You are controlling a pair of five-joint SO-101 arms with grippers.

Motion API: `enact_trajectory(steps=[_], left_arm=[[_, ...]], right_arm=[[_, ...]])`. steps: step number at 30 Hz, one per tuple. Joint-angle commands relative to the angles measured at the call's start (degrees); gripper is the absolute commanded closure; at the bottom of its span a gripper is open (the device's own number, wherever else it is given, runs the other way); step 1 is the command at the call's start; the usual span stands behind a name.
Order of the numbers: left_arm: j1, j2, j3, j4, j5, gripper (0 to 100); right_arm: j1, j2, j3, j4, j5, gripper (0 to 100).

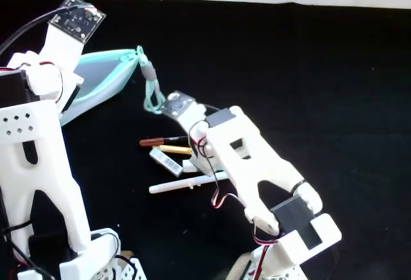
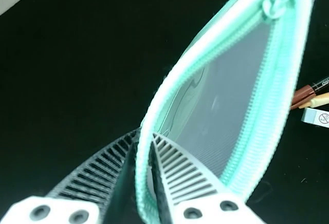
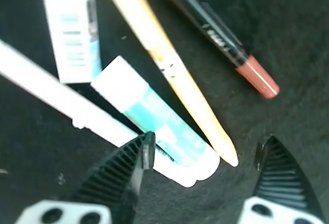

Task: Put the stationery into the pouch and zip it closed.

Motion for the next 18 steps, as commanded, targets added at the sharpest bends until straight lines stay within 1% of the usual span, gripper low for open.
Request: enact_trajectory(steps=[1, 6, 8, 12, 18], left_arm=[[-0.6, -0.3, -0.3, -1.1, -0.4, 99], [-0.6, -0.3, -0.3, -1.0, -0.2, 99], [-0.6, -0.3, -0.3, -1.0, -0.1, 99], [-0.6, -0.3, -0.2, -1.0, -0.1, 99], [-0.6, -0.3, -0.2, -1.0, 0.1, 99]], right_arm=[[-0.7, -0.7, 0.1, -0.7, 5.7, 68.2], [-0.7, -0.7, 0.0, 0.7, 12.7, 68.2], [-0.7, -0.4, 0.0, -0.6, 14.5, 68.2], [-1.3, -0.3, 0.0, -3.5, 14.5, 68.3], [-6.7, -0.1, 0.0, -3.6, 14.4, 68.4]])
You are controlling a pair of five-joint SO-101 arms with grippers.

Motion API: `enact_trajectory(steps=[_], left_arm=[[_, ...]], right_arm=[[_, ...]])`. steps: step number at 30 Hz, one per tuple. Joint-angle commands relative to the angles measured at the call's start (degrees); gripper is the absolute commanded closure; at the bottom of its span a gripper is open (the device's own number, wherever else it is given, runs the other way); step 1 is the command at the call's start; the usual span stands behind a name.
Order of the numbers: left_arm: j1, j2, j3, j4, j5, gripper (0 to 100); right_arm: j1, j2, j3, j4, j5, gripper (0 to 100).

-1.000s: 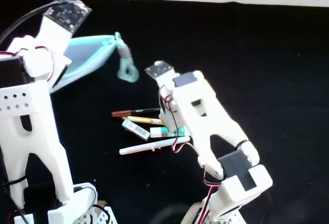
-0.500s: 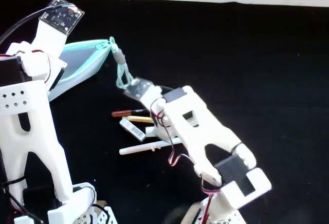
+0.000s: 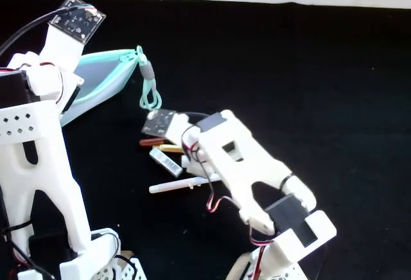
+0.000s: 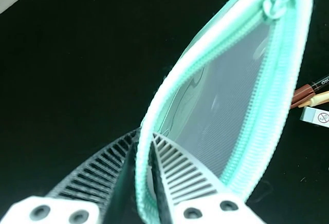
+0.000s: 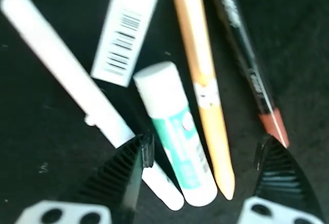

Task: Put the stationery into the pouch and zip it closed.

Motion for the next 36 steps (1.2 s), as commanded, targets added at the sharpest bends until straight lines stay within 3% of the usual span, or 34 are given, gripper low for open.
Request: enact_trajectory(steps=[1, 7, 11, 14, 20, 28, 36], left_arm=[[-0.6, -0.3, -0.2, -1.0, 0.7, 99], [-0.7, -0.5, -0.2, -1.0, 2.1, 99], [-0.7, -0.7, -0.2, -1.0, 2.2, 99], [-0.7, -0.7, -0.2, -1.0, 2.3, 99], [-0.7, -0.6, -0.2, -1.0, 2.3, 99], [-2.7, -0.7, -0.1, -0.9, 2.4, 99], [-0.4, -0.7, -0.1, 3.3, 6.4, 99]], right_arm=[[-3.1, -0.5, -0.2, -0.8, 0.9, 68.4], [-4.1, 6.0, -0.1, -4.3, 0.9, 71.0], [-4.0, 11.7, -2.7, -5.8, 0.6, 84.9], [-3.3, 12.5, -5.8, -5.8, -4.6, 98.8], [1.3, 8.0, -11.7, -4.4, -12.4, 99.1], [7.6, -12.3, -13.3, -2.7, -25.9, 99.1], [7.5, -23.5, -20.6, -2.9, -41.1, 99.1]])
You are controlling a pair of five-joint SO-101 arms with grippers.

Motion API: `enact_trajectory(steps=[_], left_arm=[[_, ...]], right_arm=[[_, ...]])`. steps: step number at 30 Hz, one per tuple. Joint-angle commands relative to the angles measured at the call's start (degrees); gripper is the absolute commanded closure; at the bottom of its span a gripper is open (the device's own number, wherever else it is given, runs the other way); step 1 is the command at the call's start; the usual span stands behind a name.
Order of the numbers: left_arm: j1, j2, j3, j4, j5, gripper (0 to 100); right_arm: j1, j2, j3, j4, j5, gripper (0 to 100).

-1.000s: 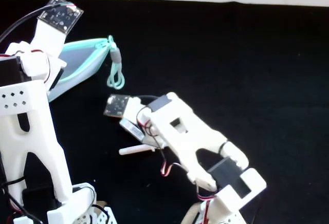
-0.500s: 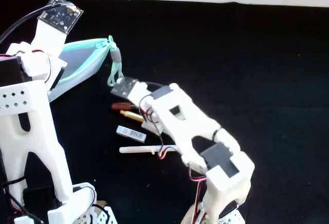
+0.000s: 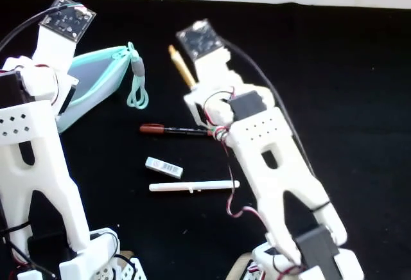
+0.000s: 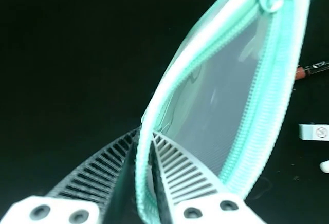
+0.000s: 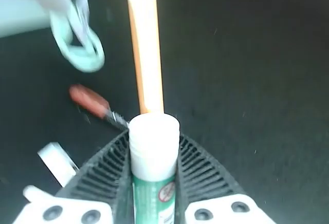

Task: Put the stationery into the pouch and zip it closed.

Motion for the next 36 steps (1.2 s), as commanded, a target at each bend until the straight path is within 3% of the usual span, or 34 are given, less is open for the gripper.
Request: enact_trajectory(steps=[1, 9, 16, 25, 36], left_arm=[[1.5, -0.7, -0.1, 1.1, 2.7, 99], [3.3, -0.7, -0.1, 4.6, 6.6, 99], [2.9, -0.7, -0.3, 6.9, 7.6, 99], [2.3, -0.4, -0.6, 6.7, 13.6, 99], [-2.1, -0.3, -0.1, 3.9, 13.9, 99]], right_arm=[[-0.2, -5.7, -6.5, -0.2, -7.1, 99.1], [-6.5, -6.9, -21.0, -8.0, -17.1, 99.1], [-13.9, -0.7, -25.1, -17.5, -20.0, 99.1], [-14.6, 10.5, -25.4, -29.6, -29.4, 99.1], [-15.8, 16.3, -28.1, -30.5, -35.0, 99.1]])
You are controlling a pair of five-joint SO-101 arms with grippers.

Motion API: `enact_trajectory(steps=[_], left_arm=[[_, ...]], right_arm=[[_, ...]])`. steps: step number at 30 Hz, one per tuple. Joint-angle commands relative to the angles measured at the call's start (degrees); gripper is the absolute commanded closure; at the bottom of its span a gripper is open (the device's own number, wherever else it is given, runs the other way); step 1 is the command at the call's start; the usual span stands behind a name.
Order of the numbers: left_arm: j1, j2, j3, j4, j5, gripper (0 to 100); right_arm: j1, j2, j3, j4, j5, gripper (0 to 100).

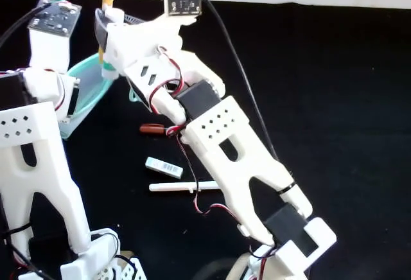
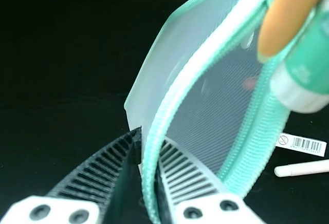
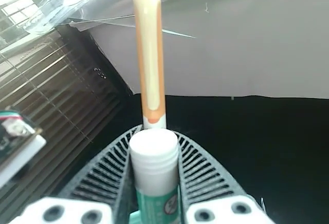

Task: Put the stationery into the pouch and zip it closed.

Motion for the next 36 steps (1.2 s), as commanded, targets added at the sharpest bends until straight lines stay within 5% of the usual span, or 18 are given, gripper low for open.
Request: enact_trajectory(steps=[1, 32, 36], left_arm=[[-1.1, -0.1, -0.1, -0.8, 1.4, 99], [-5.6, 0.0, -0.6, -3.3, 3.0, 99], [-5.5, 0.0, -0.2, -4.3, 3.0, 99]], right_arm=[[-1.4, 0.5, -2.8, -1.2, -1.0, 99.1], [-9.3, 13.8, -5.1, -5.0, -0.6, 98.4], [-9.5, 13.5, -3.3, -4.8, -0.8, 85.7]])
